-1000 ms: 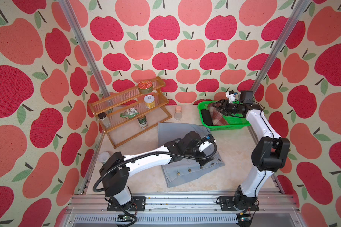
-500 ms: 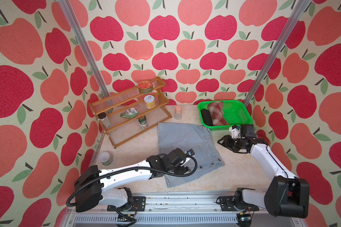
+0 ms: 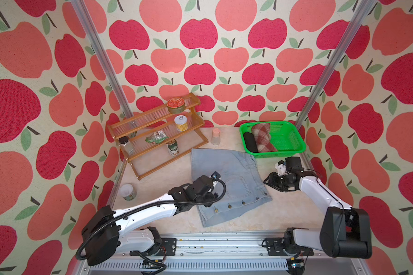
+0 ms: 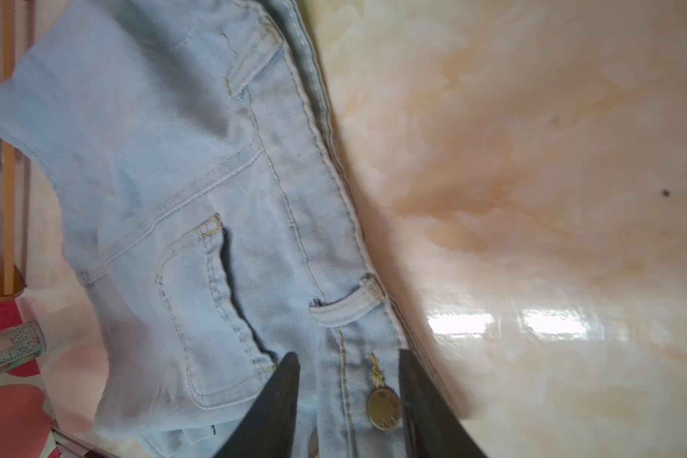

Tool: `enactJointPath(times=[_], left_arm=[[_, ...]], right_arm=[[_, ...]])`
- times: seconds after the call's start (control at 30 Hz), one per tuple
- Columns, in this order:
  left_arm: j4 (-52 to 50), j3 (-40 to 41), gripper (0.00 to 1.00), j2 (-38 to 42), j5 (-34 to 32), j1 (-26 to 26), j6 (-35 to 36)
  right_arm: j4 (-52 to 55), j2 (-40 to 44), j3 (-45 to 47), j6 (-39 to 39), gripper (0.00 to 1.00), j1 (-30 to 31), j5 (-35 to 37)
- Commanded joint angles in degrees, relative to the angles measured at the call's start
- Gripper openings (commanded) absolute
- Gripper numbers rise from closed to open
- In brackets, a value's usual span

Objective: Roll up the skirts
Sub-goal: Fold the skirt at the center of the board.

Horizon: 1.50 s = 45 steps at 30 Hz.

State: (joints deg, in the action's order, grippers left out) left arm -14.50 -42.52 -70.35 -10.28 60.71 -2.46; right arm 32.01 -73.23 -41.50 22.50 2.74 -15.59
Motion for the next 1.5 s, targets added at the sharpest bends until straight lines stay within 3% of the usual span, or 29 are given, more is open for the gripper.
enactJointPath(times=[0.0,0.17,0.3,0.33,0.43,0.57,0.87,1.07,1.17,1.3,1.47], left_arm=[[-2.0,-1.4,0.68,-3.4,-10.6,5.4,3.9],[-0.5,-2.2,0.60,-7.4,-15.1,10.2,8.0],[0.7,-0.2,0.39,-5.8,-11.2,10.7,8.5],[0.7,0.1,0.38,-5.2,-10.5,10.7,8.5],[-0.9,0.1,0.45,-4.3,-7.4,11.0,8.8],[-4.5,-0.6,0.54,-4.8,-2.4,11.6,8.8],[-8.9,-2.8,0.60,-7.6,2.2,11.9,8.6],[-10.0,-3.2,0.63,-9.9,5.6,12.3,8.6],[-10.4,-3.1,0.64,-9.8,7.4,12.6,8.6],[-12.3,-4.1,0.68,-11.3,9.8,12.7,8.8],[-15.9,-7.3,0.70,-16.5,14.1,12.8,9.4]], right_arm=[[3.6,2.0,2.7,0.6,0.38,0.2,8.8],[0.2,8.9,9.8,8.0,0.34,-0.6,7.9],[0.3,13.2,12.8,10.4,0.17,-0.7,8.2],[0.5,13.8,13.1,10.4,0.17,-0.6,8.2],[0.1,14.2,14.5,11.3,0.18,-0.8,5.9],[-2.6,13.5,16.9,13.5,0.30,-0.7,1.0],[-7.4,12.9,20.6,17.2,0.40,-0.7,-4.2],[-10.3,11.6,20.7,18.3,0.41,-0.7,-5.0],[-10.8,11.0,20.4,18.4,0.32,-0.7,-5.2],[-10.4,11.7,18.8,18.2,0.01,-1.1,-5.1],[-9.0,12.6,14.6,18.0,0.00,-3.0,-5.1]])
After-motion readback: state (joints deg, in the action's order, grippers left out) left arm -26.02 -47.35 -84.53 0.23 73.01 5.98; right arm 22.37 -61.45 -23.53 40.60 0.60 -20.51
